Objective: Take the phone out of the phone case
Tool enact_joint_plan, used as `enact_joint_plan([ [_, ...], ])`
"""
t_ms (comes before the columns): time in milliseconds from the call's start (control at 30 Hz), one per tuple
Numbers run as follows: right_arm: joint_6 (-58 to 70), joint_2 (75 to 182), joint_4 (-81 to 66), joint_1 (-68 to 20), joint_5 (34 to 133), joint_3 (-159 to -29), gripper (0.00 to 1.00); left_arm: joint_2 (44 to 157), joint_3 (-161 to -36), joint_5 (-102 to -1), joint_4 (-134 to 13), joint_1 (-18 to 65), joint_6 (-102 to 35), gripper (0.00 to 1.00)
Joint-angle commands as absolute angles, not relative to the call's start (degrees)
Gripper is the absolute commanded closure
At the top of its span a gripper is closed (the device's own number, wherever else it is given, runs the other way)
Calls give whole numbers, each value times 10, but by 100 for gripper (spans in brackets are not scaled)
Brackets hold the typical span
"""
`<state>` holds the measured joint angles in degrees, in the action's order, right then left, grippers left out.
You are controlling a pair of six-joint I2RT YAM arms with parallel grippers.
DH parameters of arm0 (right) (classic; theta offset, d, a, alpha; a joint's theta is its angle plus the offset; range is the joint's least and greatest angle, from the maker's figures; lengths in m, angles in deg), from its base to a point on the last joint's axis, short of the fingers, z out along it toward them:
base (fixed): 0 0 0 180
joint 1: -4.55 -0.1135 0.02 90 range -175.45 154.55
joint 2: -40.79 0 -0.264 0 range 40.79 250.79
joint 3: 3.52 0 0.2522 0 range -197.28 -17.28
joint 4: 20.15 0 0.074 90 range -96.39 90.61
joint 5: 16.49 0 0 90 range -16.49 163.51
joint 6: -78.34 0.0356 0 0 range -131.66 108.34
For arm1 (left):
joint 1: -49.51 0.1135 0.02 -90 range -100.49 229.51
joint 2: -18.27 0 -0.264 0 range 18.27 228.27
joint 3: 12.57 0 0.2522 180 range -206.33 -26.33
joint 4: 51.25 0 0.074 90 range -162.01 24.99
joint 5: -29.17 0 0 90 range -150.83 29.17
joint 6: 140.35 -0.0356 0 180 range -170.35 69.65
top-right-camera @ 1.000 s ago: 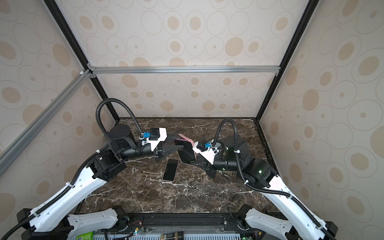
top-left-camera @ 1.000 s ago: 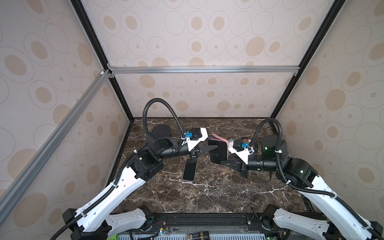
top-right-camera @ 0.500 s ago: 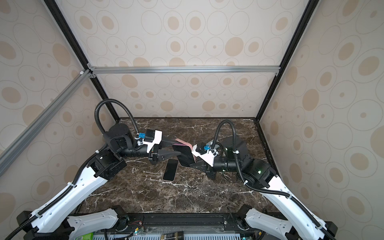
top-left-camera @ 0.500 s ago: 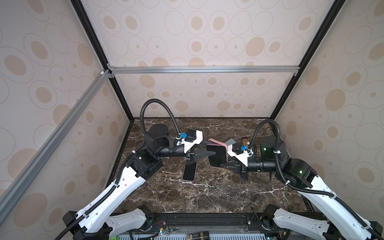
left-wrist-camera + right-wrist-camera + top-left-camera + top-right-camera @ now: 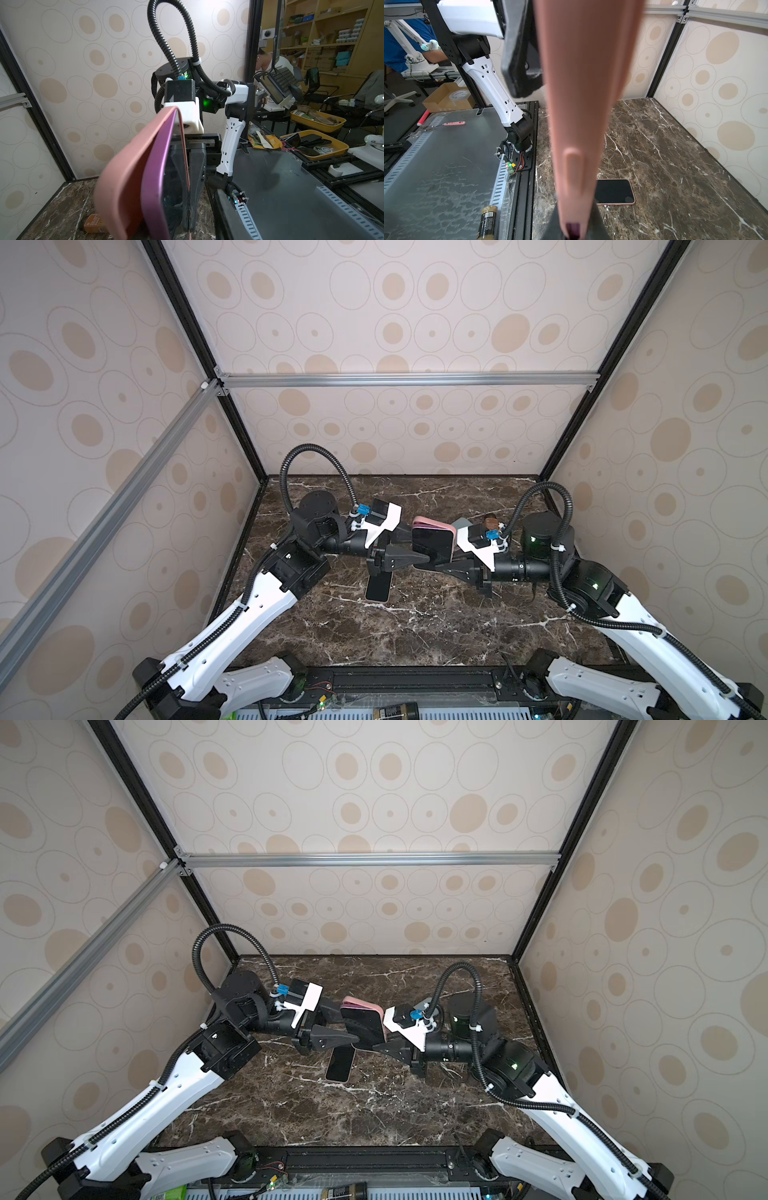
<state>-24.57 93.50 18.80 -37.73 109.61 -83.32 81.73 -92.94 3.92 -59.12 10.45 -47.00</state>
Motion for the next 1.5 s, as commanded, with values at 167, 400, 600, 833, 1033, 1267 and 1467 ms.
enact_joint_plan([
  [167,-198,934,-47,-382,1165,-851,100,828,-871,62,-551,102,-414,62],
  [400,-174,940,-77,-381,1169,-840,100,833,-863,70,-528,102,-401,64],
  [600,-206,941,-14,-381,1149,-846,100,825,-869,67,-538,102,-413,76],
  [833,-224,938,35,-382,1144,-846,100,831,-902,73,-584,104,-445,90],
  [1033,-242,928,72,-382,1133,-842,92,831,-917,81,-603,107,-459,100],
  [1267,-244,885,111,-382,1034,-810,67,819,-962,-30,-733,110,-570,100],
  [1467,-184,836,77,-381,921,-784,64,832,-1007,-174,-857,109,-672,100],
])
